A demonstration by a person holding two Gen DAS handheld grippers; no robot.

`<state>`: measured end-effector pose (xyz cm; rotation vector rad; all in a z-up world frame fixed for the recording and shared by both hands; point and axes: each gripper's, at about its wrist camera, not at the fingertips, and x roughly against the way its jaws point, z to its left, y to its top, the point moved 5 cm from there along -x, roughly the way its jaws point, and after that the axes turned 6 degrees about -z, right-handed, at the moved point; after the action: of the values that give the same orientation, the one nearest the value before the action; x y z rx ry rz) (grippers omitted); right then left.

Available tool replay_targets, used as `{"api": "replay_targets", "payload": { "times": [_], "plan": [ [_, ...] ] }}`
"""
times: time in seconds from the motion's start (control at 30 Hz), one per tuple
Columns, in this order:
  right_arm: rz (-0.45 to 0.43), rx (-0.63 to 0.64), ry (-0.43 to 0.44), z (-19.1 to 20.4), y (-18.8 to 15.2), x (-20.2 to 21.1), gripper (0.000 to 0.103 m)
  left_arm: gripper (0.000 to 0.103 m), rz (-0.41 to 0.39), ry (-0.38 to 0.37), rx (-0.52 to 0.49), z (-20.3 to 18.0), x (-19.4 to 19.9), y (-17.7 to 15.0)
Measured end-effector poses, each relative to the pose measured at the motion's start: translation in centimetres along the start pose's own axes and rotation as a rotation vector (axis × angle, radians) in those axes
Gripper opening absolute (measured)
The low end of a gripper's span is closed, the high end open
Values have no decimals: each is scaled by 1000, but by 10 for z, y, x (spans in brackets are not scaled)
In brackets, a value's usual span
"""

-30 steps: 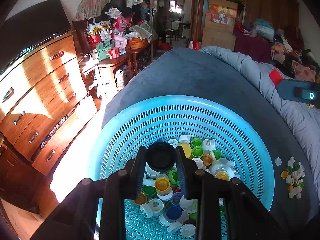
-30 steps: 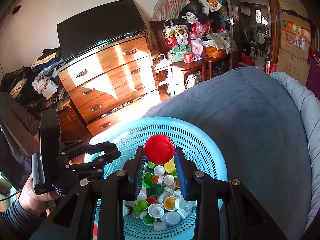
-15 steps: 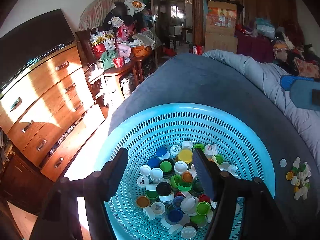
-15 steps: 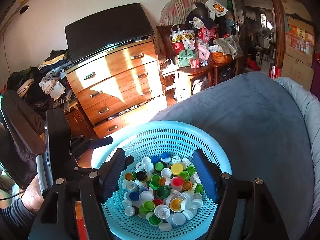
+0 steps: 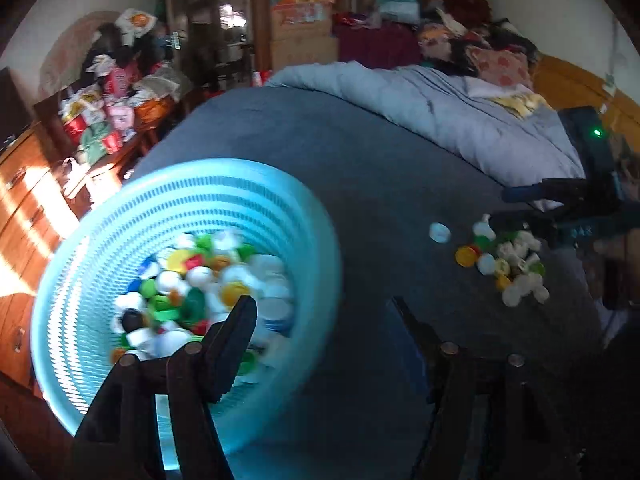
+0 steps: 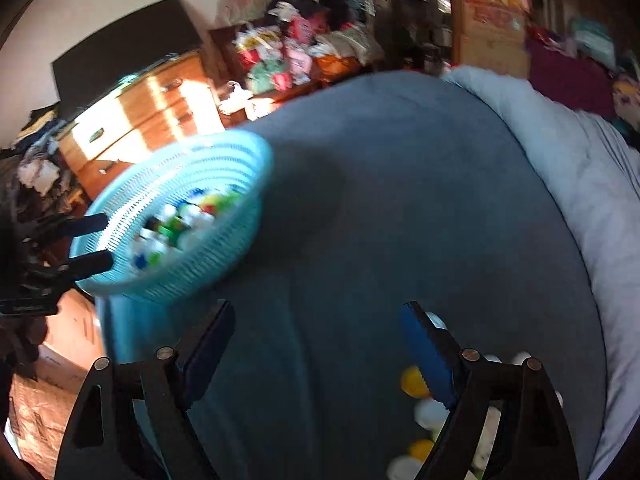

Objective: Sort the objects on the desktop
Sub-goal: 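Move both open tools back to the cap pile, then grasp a yellow cap with the left tool while the right grasps a white cap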

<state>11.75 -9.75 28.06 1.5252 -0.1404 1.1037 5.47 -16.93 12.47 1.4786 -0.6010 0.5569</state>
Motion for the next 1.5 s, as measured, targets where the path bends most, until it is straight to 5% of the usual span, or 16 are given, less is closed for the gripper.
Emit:
{"api": "replay_targets", "payload": {
  "times": [0.17,0.23,0.37,0.53,0.67,0.73,1.0,1.13,1.2,1.33,1.5],
  "plan": [
    [36,-334,-215,-158,-77,42,88,79,69,-63,-110,-85,-70,-6],
    [-40,-548,-199,-197,-87,66,88,79,79,-87,-127,-113,-95,-3],
    [-237,-719,-123,-224,-83,106,89,79,92,-158,-144,-154,-143,2],
    [-262,-788,-76,-236,-86,108,90,79,102,-227,-156,-178,-182,2],
    [-264,-760,-53,-223,-77,110,90,73,89,-277,-68,-177,-197,11],
    [-264,-748,-45,-220,-74,109,90,29,116,-303,-50,-179,-204,11],
    [-267,-670,-6,-207,-65,110,89,30,37,-284,-60,-174,-153,2],
    [-197,-331,-32,-189,-57,117,88,30,26,-233,-41,-152,-123,-14],
    [-93,-131,4,-168,-82,111,86,30,32,-212,-32,-138,-112,-22],
    [82,-69,88,-149,-158,91,63,30,42,-206,46,-124,-107,-38],
    [89,-112,140,-140,-195,78,60,30,60,-225,62,-123,-104,-45]
  ]
}}
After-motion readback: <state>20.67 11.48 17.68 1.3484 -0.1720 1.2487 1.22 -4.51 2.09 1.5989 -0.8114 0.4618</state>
